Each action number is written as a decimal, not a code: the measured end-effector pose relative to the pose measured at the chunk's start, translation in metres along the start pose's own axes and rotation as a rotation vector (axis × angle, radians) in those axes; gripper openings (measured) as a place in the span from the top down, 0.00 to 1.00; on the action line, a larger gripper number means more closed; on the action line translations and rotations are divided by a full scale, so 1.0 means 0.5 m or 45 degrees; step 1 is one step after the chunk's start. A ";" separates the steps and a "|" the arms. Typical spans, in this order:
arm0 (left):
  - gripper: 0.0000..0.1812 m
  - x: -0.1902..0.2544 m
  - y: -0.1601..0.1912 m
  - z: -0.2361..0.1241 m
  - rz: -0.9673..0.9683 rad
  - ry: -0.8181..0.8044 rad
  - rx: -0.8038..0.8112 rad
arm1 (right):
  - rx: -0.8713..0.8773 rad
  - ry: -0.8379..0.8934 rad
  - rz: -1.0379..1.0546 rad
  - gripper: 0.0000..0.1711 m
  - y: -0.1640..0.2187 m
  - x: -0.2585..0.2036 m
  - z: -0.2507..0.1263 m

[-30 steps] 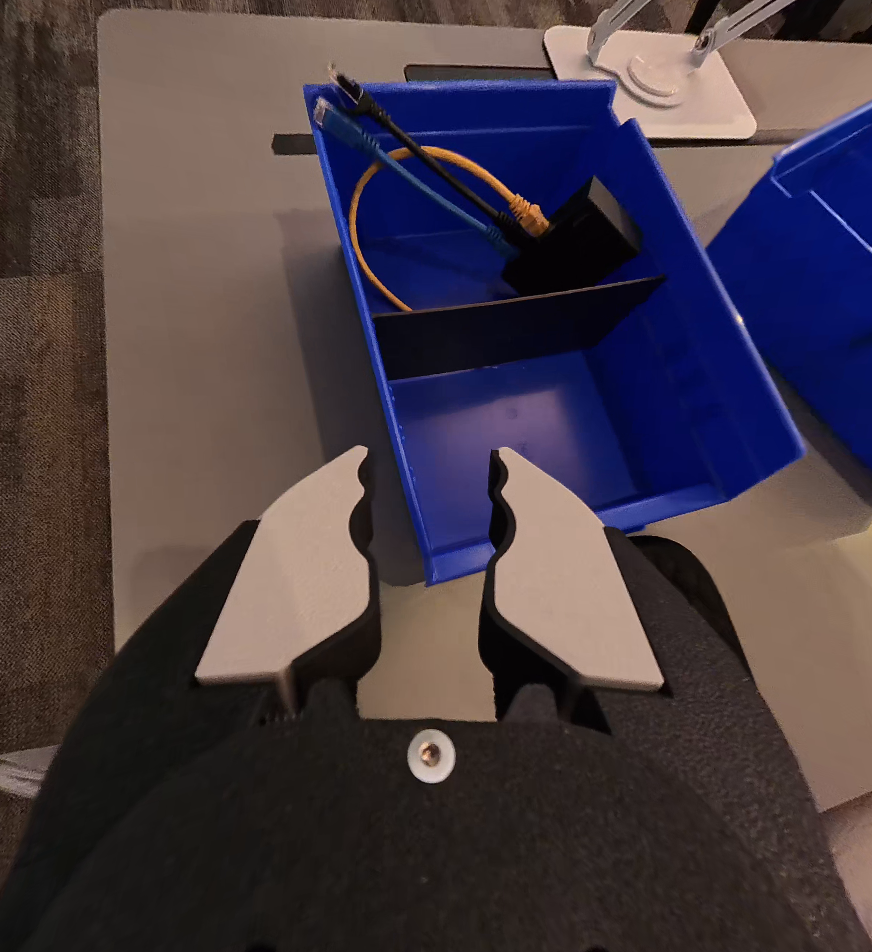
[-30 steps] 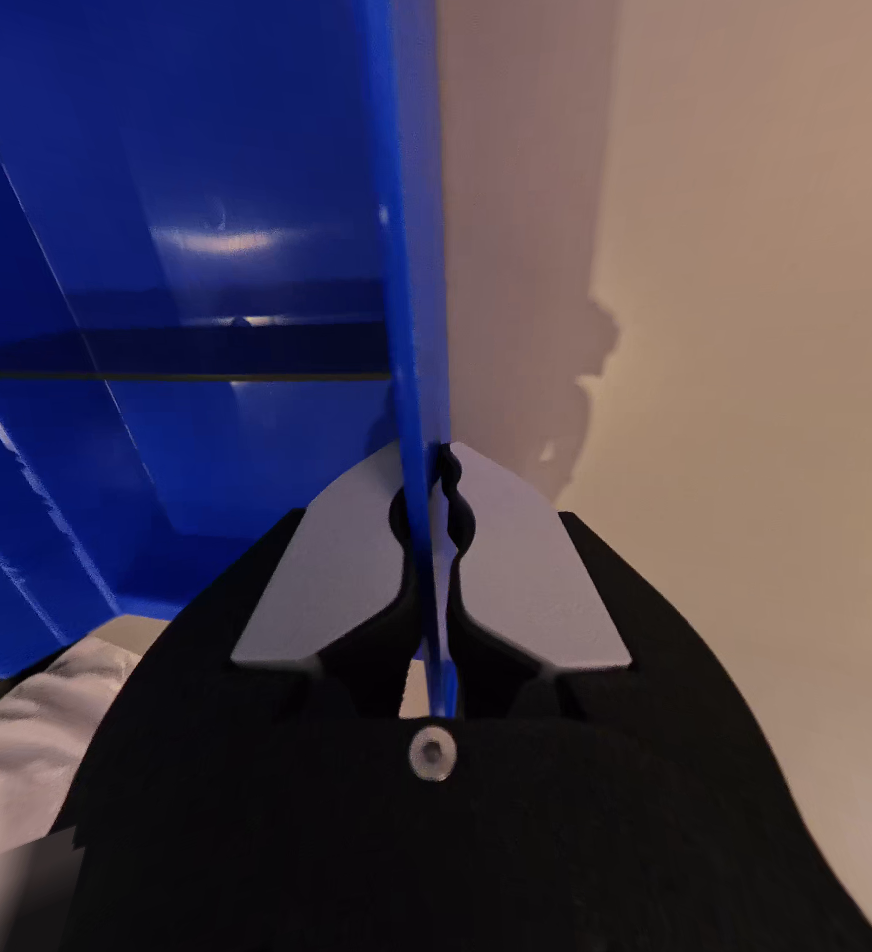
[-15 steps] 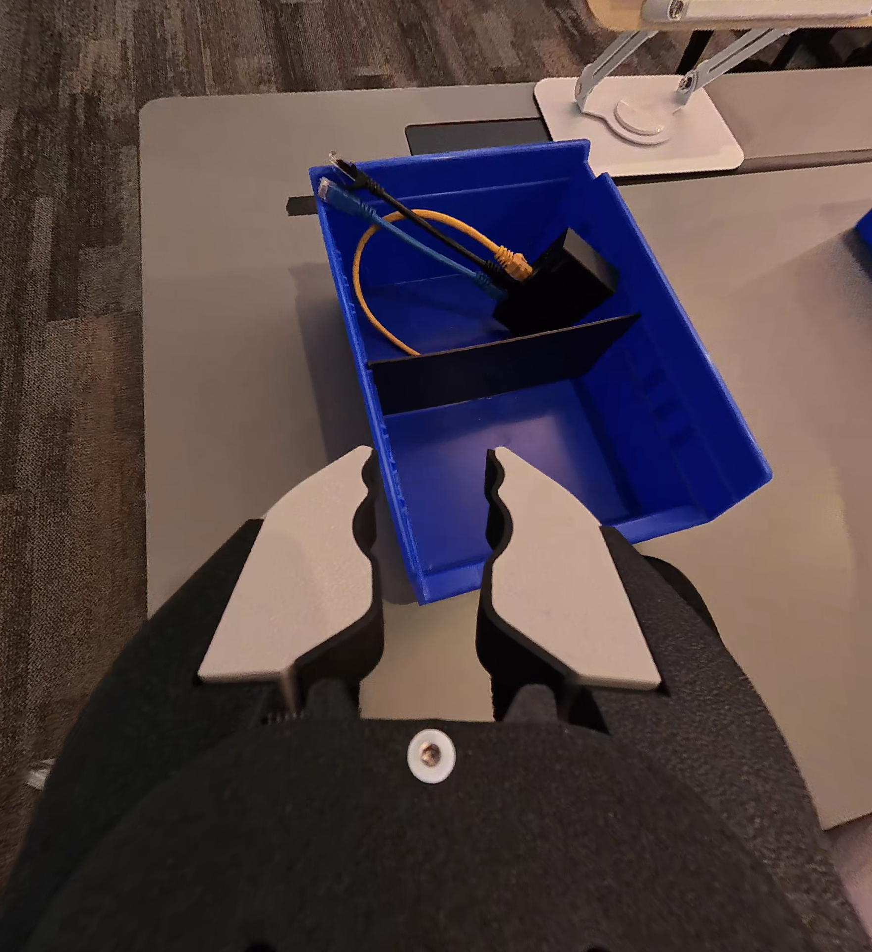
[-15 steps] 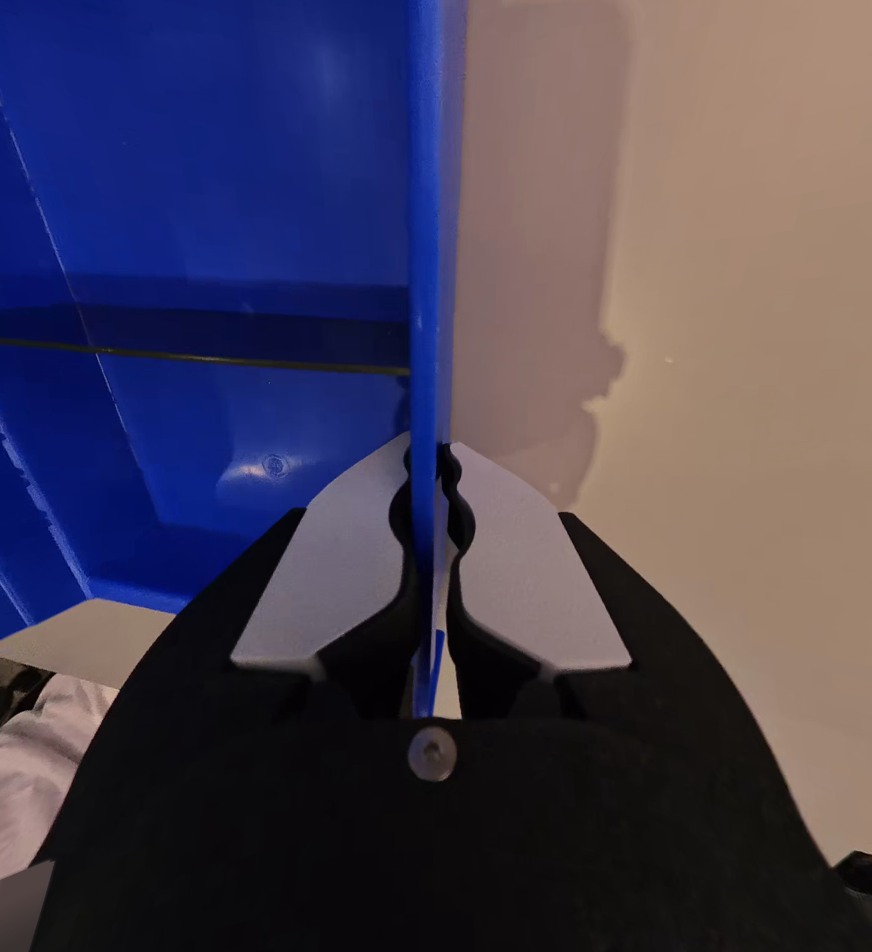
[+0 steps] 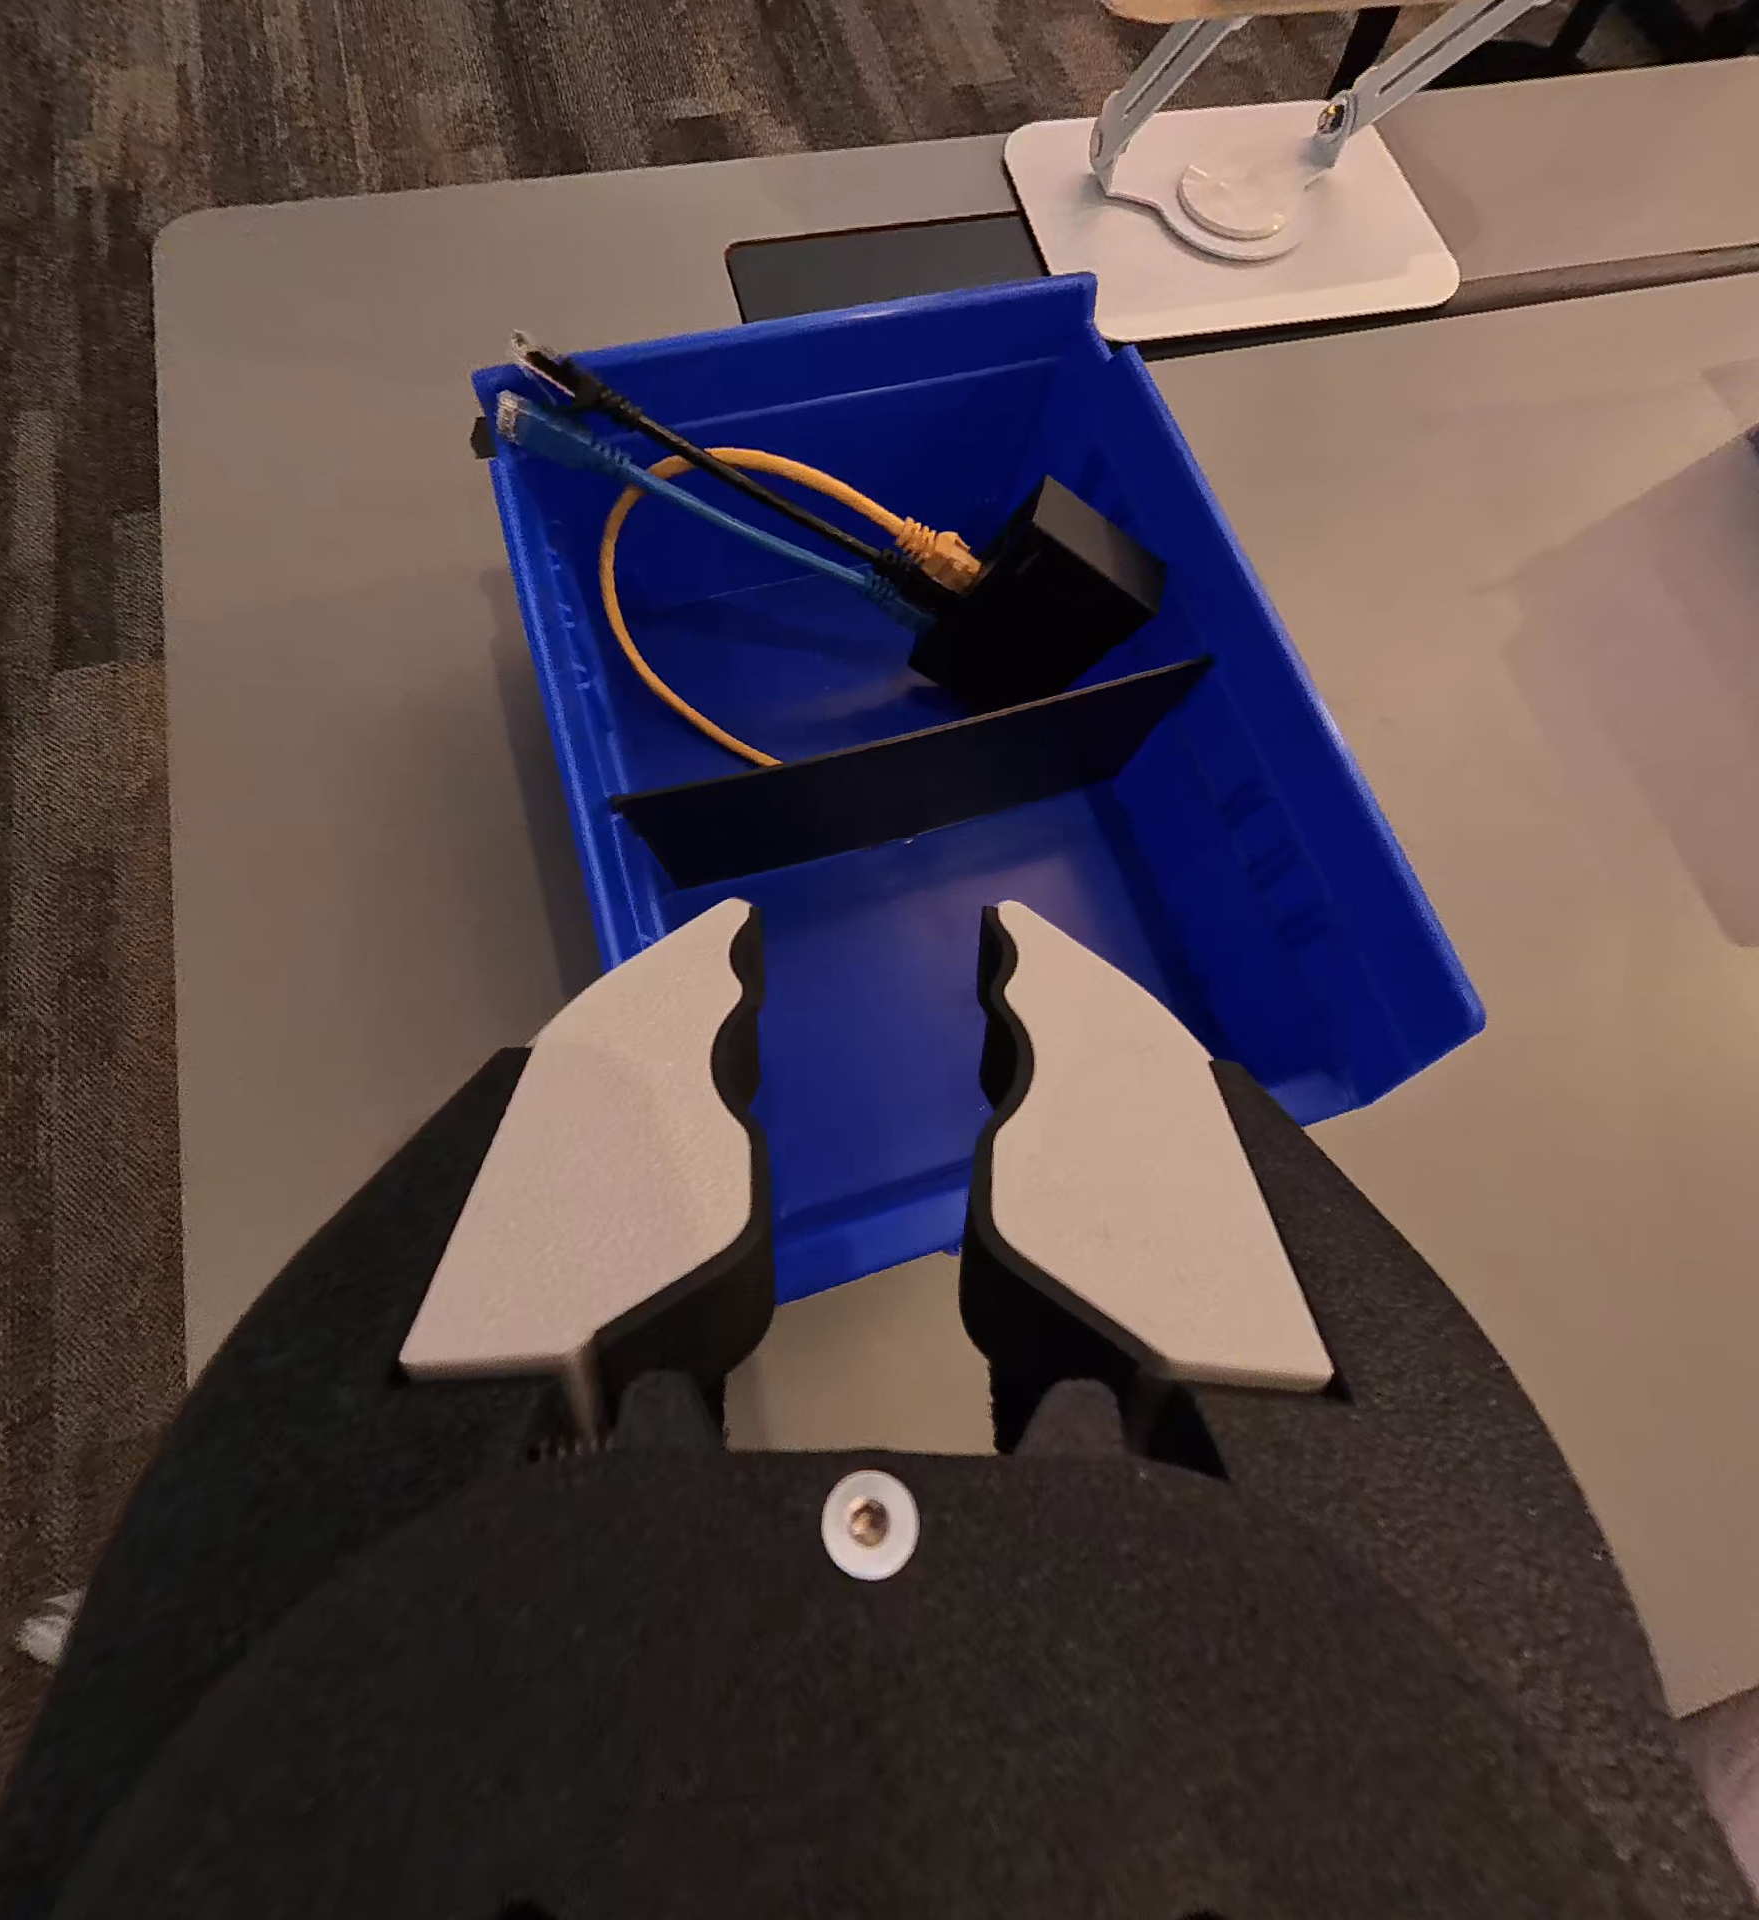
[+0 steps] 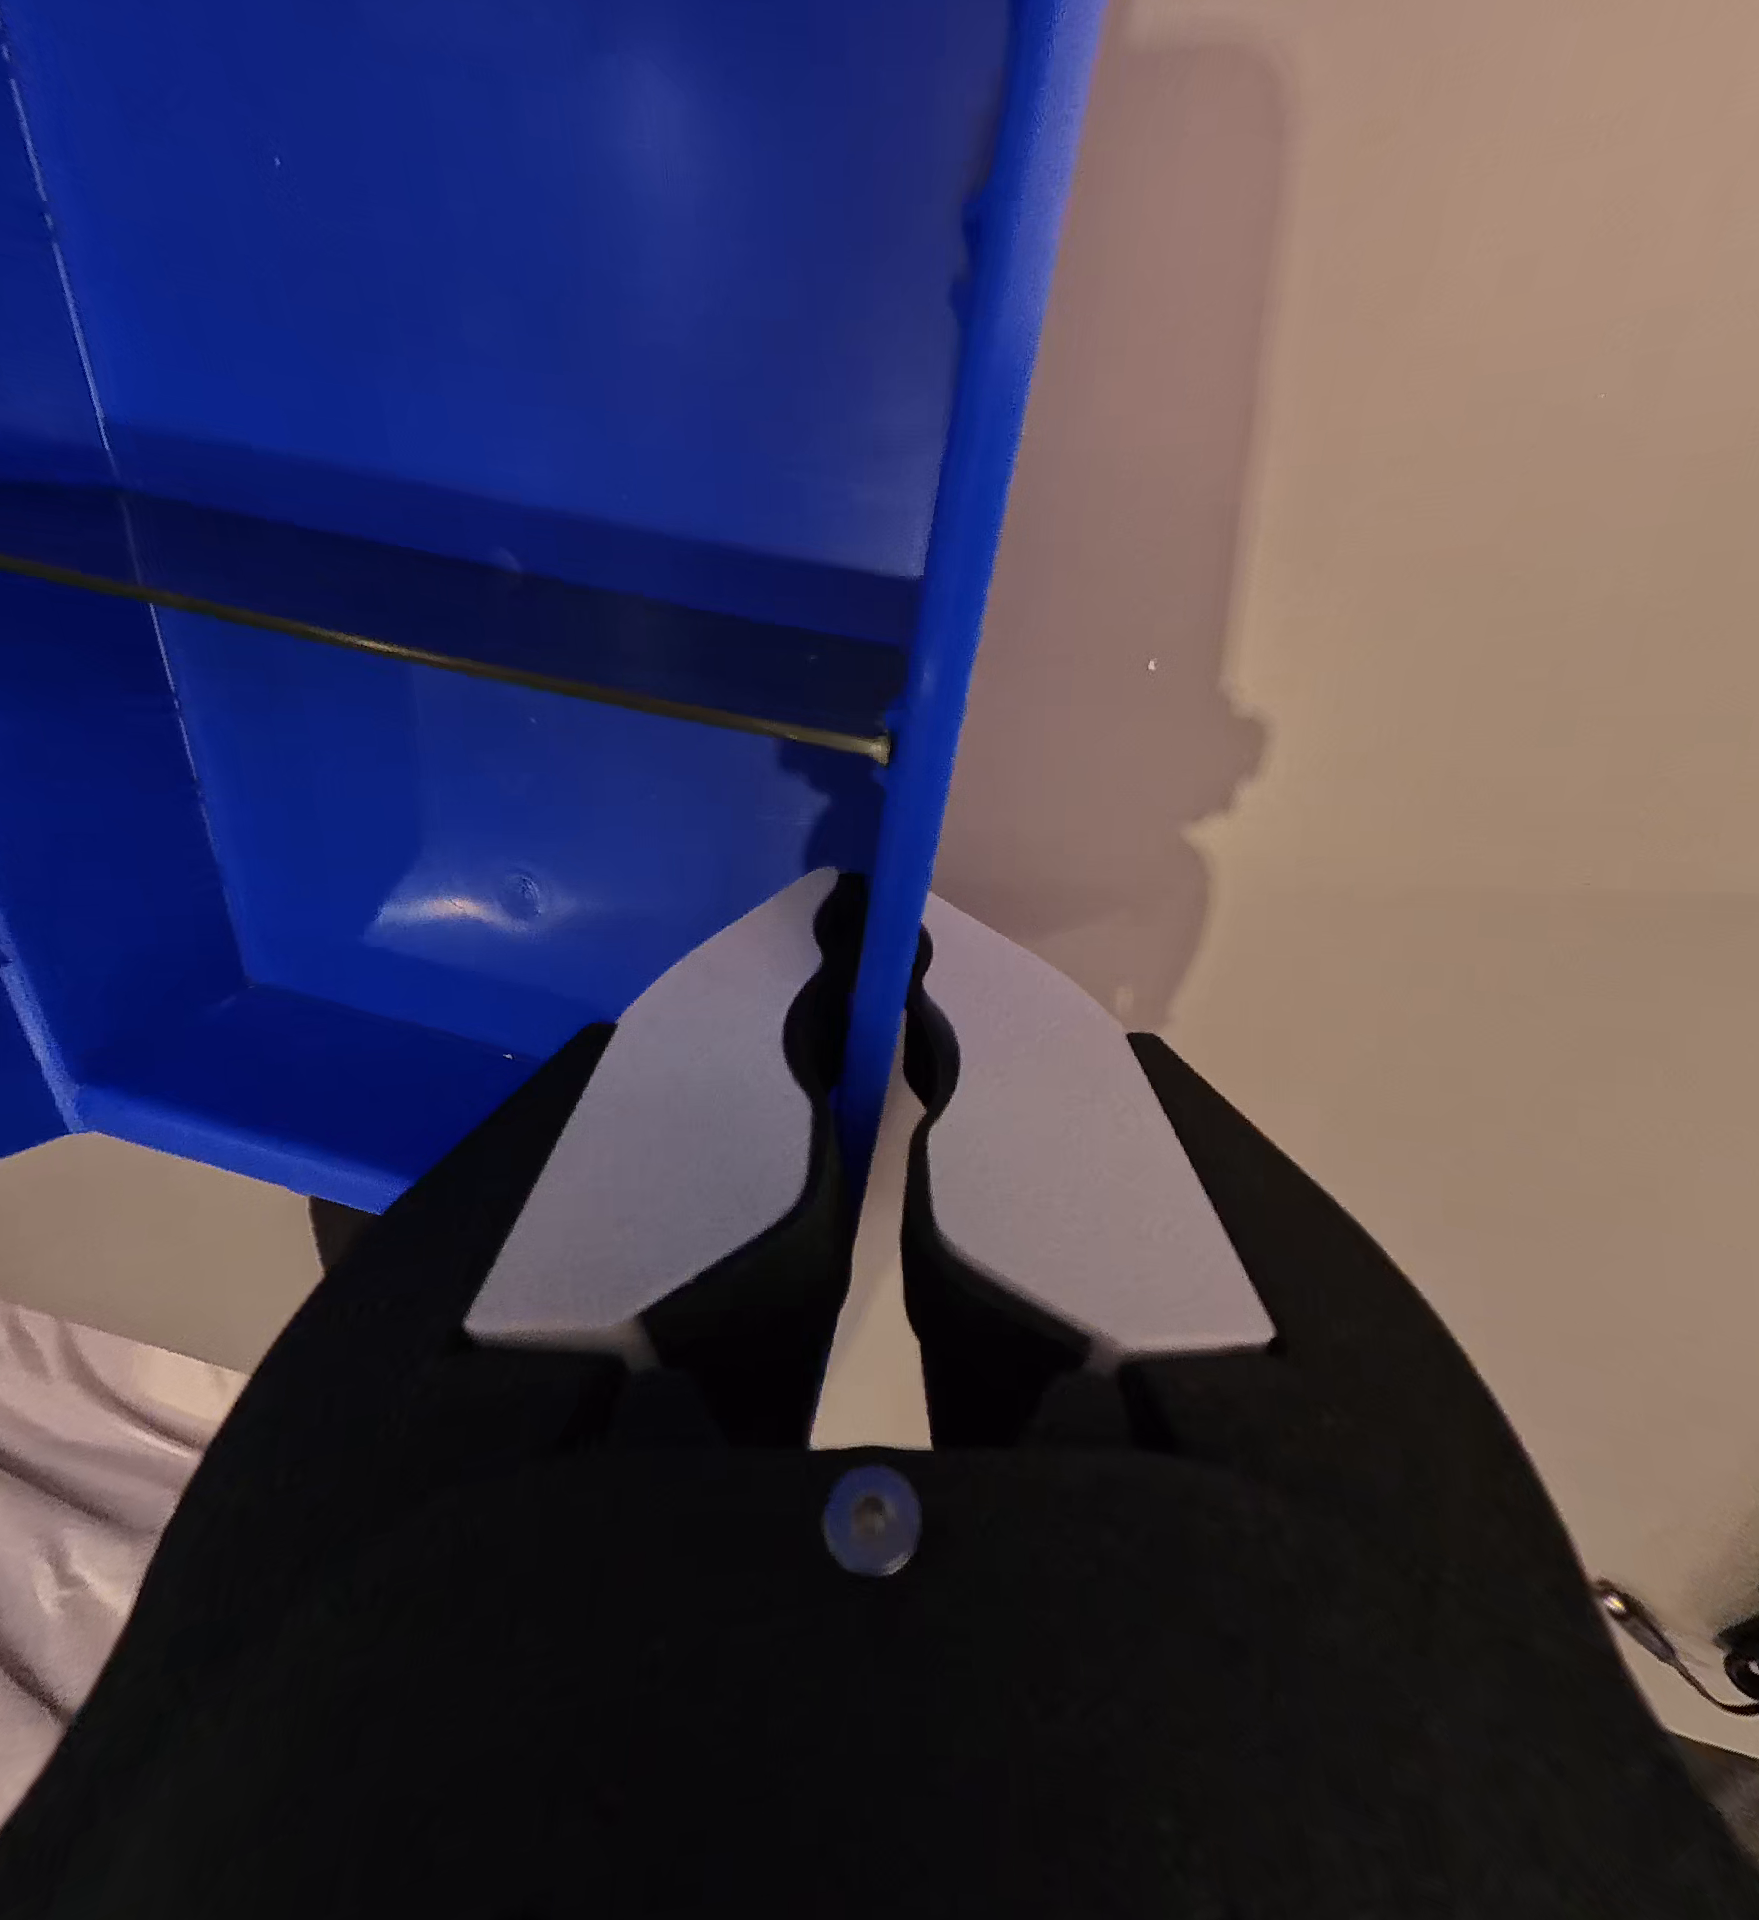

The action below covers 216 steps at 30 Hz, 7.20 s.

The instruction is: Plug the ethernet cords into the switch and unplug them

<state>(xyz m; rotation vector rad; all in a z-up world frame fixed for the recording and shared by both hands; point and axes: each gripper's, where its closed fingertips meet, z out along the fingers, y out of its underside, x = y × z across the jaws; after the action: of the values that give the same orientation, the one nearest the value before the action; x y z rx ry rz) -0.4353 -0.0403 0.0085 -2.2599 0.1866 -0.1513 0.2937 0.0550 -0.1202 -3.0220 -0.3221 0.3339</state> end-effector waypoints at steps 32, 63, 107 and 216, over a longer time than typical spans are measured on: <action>0.69 0.209 -0.190 -0.188 0.321 0.226 0.887 | 2.008 0.046 -0.769 0.38 -0.039 -0.386 -0.508; 1.00 0.150 -0.229 0.039 0.316 0.129 0.549 | 1.965 -0.602 -1.182 1.00 -0.151 -0.662 -0.423; 0.97 0.194 -0.311 0.023 0.277 0.089 0.589 | 1.842 -0.980 -1.056 1.00 -0.136 -0.672 -0.390; 0.77 0.168 -0.243 0.083 0.251 -0.239 0.549 | 1.360 -0.397 -1.028 0.92 -0.223 -0.648 -0.180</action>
<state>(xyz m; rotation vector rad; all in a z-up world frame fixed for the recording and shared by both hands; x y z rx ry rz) -0.3354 0.0521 0.0792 -1.8024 0.2488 0.1167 -0.0174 0.0877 0.0462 -1.6308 -0.9530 0.6233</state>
